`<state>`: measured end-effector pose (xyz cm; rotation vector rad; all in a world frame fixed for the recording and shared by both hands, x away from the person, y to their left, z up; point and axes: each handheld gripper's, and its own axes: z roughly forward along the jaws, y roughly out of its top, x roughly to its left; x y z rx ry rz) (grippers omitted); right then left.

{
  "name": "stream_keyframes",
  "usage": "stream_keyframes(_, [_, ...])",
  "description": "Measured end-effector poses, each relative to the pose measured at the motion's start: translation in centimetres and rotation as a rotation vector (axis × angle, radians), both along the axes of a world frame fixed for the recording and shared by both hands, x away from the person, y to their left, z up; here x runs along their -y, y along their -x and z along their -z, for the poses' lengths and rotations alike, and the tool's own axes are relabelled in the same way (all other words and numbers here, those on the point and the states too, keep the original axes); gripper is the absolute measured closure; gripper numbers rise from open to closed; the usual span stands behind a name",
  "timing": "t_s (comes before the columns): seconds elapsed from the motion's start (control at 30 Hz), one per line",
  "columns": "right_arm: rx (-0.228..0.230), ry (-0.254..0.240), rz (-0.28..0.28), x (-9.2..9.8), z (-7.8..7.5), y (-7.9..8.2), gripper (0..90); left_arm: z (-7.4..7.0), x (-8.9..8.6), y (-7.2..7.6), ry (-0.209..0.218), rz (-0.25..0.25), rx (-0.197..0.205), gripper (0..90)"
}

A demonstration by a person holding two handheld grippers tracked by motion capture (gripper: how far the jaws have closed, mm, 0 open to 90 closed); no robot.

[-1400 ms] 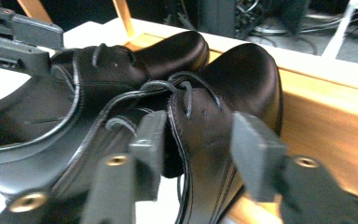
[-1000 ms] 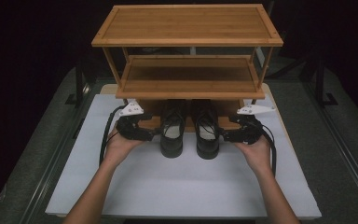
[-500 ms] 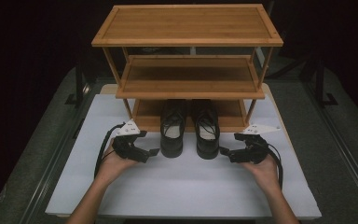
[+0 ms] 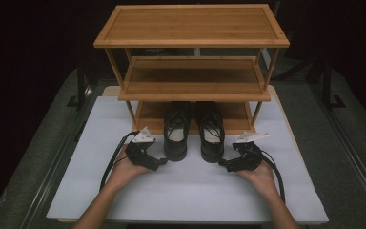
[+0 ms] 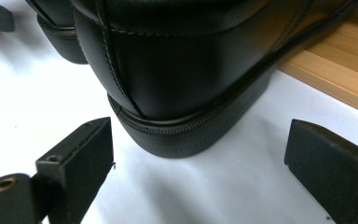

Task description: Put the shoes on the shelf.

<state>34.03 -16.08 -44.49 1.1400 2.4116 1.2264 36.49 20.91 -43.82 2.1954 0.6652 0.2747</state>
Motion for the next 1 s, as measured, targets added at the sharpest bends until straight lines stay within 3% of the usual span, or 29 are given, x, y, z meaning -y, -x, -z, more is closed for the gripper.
stream_keyframes(0.3, [-0.001,0.002,-0.036,-1.4,0.6,-0.9,7.2,1.0,1.6,-0.9,-0.015,0.031,0.004,2.3])
stream_keyframes(0.43, [-0.015,0.043,-0.043,-2.6,1.2,-1.1,3.6,1.4,2.3,-1.1,-0.021,0.041,-0.003,2.3])
stream_keyframes(0.5, [-0.01,0.07,-0.037,-3.0,1.3,-1.1,3.5,1.5,2.6,-1.0,-0.049,0.042,0.004,2.3])
stream_keyframes(0.7, [-0.017,0.046,-0.013,-3.1,1.2,-1.4,3.7,1.4,2.5,-1.1,-0.021,0.034,-0.002,2.3])
stream_keyframes(1.0, [-0.016,0.031,-0.036,-4.2,1.1,-1.4,3.5,1.3,3.2,-1.0,-0.019,0.055,-0.003,3.1])
